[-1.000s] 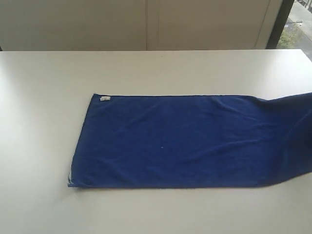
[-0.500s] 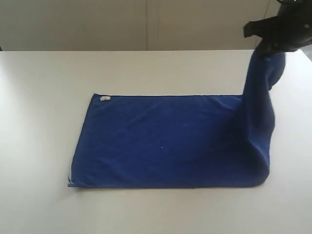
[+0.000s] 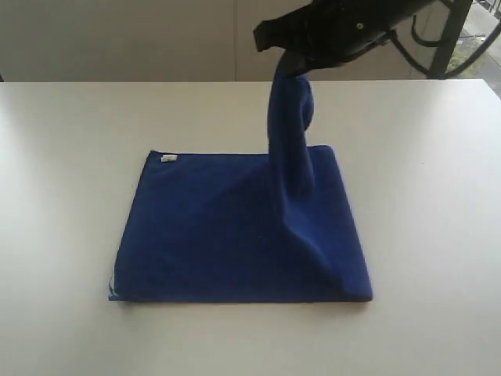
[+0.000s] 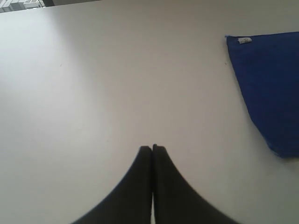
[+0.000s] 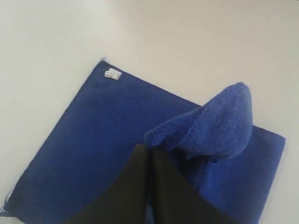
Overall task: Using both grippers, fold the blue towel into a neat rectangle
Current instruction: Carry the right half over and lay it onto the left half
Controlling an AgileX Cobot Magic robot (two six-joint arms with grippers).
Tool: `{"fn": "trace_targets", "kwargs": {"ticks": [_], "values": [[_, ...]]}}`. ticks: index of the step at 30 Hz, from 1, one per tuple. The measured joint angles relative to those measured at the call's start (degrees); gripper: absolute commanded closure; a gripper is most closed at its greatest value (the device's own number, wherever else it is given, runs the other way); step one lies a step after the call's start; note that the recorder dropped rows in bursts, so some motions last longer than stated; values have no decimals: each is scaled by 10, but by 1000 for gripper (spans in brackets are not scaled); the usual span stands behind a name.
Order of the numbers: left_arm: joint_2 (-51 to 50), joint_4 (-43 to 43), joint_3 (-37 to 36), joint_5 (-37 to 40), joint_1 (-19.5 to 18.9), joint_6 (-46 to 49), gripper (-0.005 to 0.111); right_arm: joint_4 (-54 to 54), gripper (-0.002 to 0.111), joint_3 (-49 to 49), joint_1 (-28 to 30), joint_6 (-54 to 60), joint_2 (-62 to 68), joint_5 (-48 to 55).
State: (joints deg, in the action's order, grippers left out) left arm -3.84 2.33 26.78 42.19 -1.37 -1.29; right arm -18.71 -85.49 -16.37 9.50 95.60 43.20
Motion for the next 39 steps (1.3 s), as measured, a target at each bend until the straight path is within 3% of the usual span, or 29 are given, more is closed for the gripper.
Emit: {"fn": "trace_targets", "kwargs": {"ticks": [21, 32, 39], "values": [[0, 0, 0, 0, 0, 0, 107, -8, 108, -106, -172, -17, 260, -125], [0, 0, 0, 0, 0, 0, 107, -54, 108, -186, -198, -19, 399, -158], [0, 0, 0, 0, 0, 0, 107, -68, 108, -194, -209, -19, 408, -172]]}}
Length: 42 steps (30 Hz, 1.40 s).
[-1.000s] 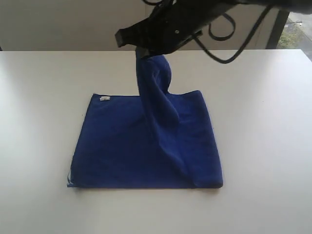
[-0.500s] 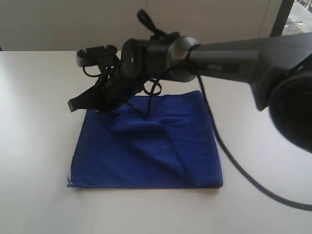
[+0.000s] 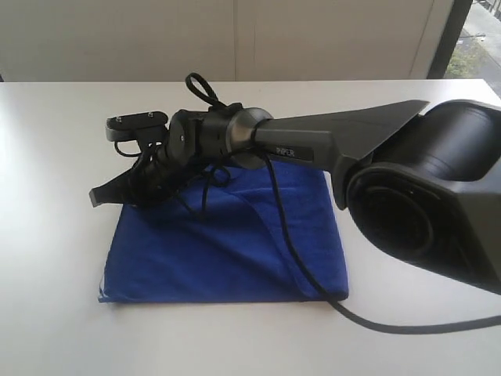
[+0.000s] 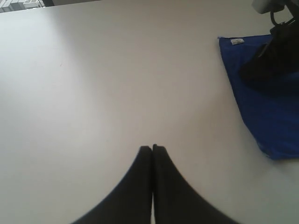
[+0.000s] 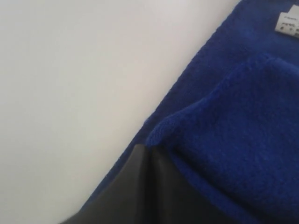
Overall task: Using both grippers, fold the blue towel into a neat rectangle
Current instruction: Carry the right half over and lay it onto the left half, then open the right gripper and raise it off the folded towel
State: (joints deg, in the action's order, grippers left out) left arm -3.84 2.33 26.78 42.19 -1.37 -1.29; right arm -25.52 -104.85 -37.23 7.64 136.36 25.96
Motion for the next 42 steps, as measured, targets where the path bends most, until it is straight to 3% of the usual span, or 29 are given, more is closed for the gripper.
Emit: {"fn": "trace_targets", "kwargs": {"ticks": [3, 5, 6, 8, 19, 27, 30, 42], "values": [[0, 0, 0, 0, 0, 0, 107, 0, 104, -1, 0, 0, 0, -1], [0, 0, 0, 0, 0, 0, 107, -1, 84, -1, 0, 0, 0, -1], [0, 0, 0, 0, 0, 0, 107, -2, 67, -1, 0, 0, 0, -1], [0, 0, 0, 0, 0, 0, 107, -2, 57, -5, 0, 0, 1, -1], [0, 0, 0, 0, 0, 0, 107, 0, 59, -21, 13, -1, -79, 67], [0, 0, 0, 0, 0, 0, 107, 110, 97, -25, 74, -2, -140, 269], [0, 0, 0, 0, 0, 0, 107, 141, 106, -25, 104, -2, -140, 333], [0, 0, 0, 0, 0, 0, 107, 169, 108, 26, 202, 67, -143, 342]]}}
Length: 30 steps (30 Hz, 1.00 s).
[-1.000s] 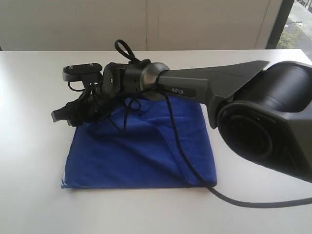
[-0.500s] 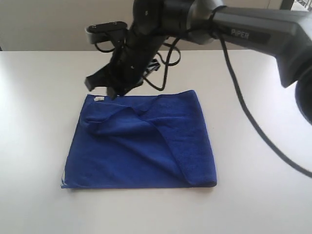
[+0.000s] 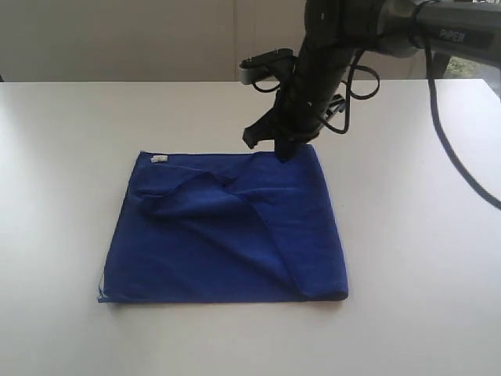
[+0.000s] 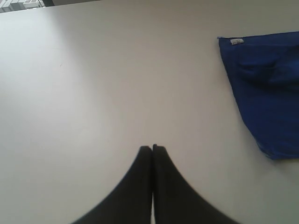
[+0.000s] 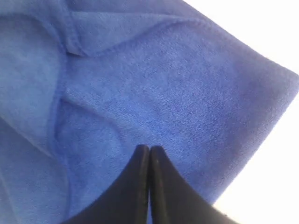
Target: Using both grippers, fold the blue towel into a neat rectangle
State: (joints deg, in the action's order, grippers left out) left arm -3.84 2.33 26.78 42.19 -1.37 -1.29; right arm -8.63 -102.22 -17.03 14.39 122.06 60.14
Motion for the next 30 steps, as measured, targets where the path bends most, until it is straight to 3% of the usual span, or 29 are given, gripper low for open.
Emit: {"fn": "trace_targets", "kwargs": {"ticks": [8, 30], "values": [[0, 0, 0, 0, 0, 0, 107, 4, 108, 68, 17, 28, 0, -93], [0, 0, 0, 0, 0, 1, 107, 4, 108, 75, 17, 72, 43, -190]]}}
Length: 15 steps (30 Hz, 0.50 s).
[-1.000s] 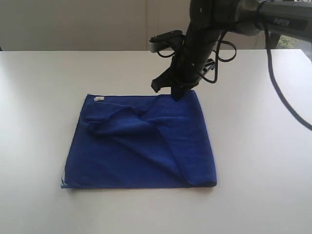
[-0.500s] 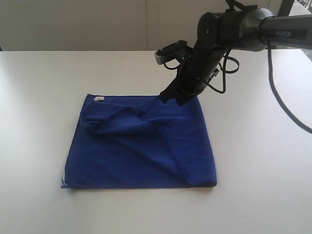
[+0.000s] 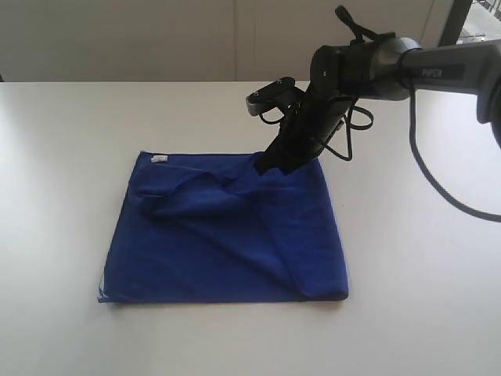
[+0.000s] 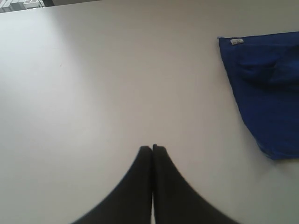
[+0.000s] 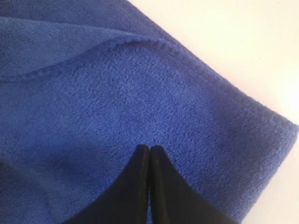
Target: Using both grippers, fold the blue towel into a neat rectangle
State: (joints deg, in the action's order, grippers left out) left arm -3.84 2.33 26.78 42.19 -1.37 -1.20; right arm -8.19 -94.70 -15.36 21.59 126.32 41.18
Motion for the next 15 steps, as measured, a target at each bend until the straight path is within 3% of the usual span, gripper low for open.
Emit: {"fn": "trace_targets", "kwargs": {"ticks": [15], "values": [[0, 0, 0, -4, 0, 0, 107, 0, 108, 0, 0, 2, 0, 0]]}}
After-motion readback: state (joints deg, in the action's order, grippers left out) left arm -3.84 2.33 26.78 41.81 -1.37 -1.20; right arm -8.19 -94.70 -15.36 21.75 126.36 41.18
